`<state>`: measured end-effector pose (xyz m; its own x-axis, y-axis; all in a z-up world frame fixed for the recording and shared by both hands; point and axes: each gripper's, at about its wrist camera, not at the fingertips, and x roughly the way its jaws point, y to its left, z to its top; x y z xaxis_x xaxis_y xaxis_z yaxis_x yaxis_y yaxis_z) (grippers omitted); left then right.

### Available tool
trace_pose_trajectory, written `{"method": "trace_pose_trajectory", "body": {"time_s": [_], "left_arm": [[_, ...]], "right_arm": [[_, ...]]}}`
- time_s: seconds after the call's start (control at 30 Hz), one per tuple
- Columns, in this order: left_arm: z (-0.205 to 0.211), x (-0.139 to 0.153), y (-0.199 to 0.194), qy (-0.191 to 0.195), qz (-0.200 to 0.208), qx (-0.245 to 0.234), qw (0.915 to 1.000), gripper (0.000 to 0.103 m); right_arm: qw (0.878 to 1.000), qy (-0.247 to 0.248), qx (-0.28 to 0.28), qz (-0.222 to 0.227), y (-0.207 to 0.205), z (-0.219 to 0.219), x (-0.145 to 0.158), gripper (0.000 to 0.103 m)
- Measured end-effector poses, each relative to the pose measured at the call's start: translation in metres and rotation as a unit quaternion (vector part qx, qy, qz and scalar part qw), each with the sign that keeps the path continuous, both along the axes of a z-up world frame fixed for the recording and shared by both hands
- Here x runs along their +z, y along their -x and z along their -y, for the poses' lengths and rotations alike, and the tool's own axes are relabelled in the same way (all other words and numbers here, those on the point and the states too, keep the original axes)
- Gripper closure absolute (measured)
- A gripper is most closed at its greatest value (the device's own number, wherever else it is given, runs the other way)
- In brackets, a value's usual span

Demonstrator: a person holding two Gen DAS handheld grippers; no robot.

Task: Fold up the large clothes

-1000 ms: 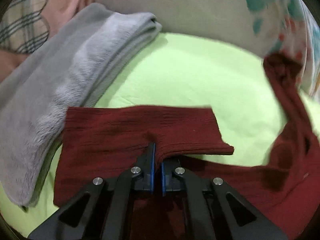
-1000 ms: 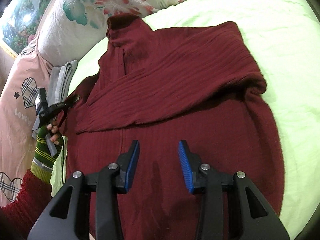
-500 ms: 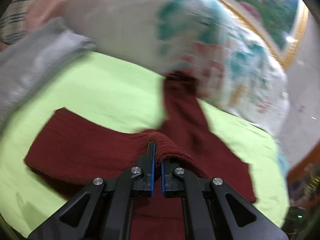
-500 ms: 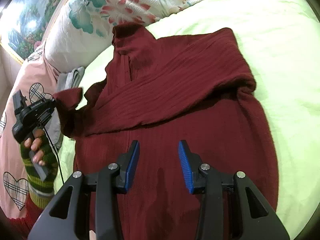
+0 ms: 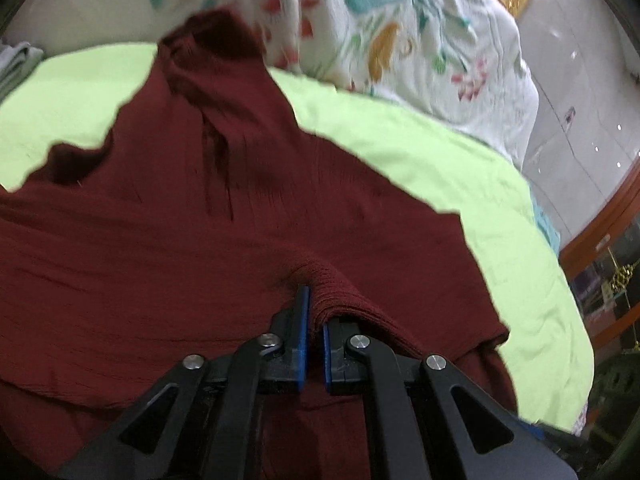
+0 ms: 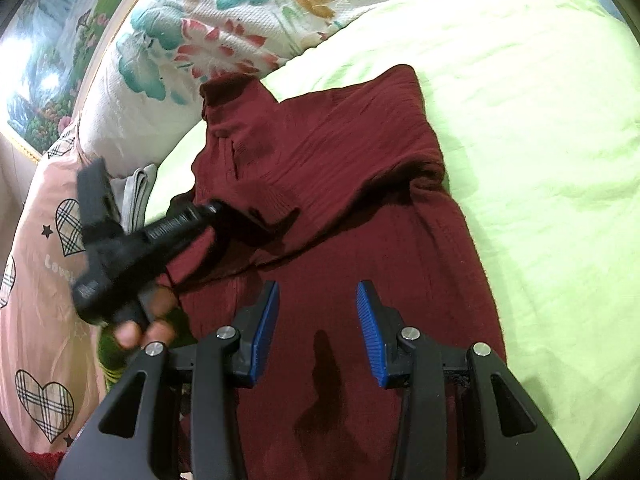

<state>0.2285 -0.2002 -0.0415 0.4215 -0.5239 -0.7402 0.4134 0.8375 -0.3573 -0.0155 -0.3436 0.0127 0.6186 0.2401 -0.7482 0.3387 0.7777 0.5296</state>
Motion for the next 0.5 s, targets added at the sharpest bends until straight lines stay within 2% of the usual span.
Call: {"method": "trace_pose_trajectory", "body": {"time_s": [0.03,0.07,0.1,0.17,0.27,0.33,0.43,0.5], "left_arm": [[0.003,-0.004,0.001,-0.002,-0.006,-0.005,1.0,0.093],[-0.002,-0.007,0.003,-0.002,-0.011,-0.009,0.9999,0.085],[-0.006,-0.008,0.006,-0.003,-0.015,-0.012,0.9998,0.069],[-0.017,-0.009,0.016,-0.013,-0.009,-0.009,0.9998,0.049],[-0.048,0.001,0.034,-0.019,0.015,0.004,0.9997,0.045],[-0.079,0.006,0.044,-0.024,0.026,0.032,0.9988,0.043],[-0.139,0.007,0.052,-0.033,0.029,0.105,0.9935,0.043],[-0.18,0.004,0.053,-0.039,0.023,0.162,0.9858,0.043]], "right_arm": [[1.0,-0.001,-0.001,0.001,-0.001,0.001,0.0,0.062],[1.0,-0.003,-0.002,0.002,-0.003,0.0,0.001,0.062],[1.0,-0.007,-0.002,0.003,-0.005,0.0,0.002,0.062],[1.0,-0.014,0.0,0.009,-0.01,-0.002,0.004,0.062],[0.999,-0.031,0.008,0.014,-0.023,-0.008,0.004,0.061],[0.998,-0.062,0.013,0.01,-0.035,-0.012,-0.002,0.057],[0.995,-0.1,0.02,0.007,-0.054,-0.021,-0.013,0.057],[0.994,-0.104,0.019,0.004,-0.067,-0.028,-0.018,0.057]]}}
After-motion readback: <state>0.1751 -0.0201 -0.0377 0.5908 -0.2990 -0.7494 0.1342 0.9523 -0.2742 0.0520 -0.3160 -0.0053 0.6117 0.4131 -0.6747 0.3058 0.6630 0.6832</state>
